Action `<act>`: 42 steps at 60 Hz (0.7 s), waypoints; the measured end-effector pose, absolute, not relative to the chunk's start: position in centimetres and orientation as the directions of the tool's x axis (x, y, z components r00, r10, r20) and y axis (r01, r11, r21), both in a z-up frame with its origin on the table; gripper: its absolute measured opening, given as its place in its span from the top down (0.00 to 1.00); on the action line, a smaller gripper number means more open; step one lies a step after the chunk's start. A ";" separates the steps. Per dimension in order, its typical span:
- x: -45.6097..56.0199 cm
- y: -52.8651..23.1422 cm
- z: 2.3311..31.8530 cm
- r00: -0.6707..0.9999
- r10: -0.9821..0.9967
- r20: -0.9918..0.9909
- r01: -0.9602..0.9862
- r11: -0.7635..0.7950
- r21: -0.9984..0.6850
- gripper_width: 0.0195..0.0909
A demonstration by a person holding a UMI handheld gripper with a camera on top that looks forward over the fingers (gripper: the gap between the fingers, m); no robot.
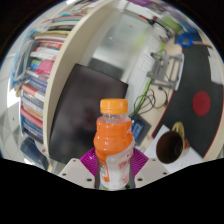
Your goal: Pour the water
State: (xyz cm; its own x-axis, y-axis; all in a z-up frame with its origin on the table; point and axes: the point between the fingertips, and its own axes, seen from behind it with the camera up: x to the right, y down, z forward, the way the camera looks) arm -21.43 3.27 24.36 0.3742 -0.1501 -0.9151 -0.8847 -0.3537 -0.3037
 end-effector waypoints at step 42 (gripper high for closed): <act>3.4 5.1 11.0 0.963 -0.271 -0.003 -0.101 -0.349 -0.932 0.69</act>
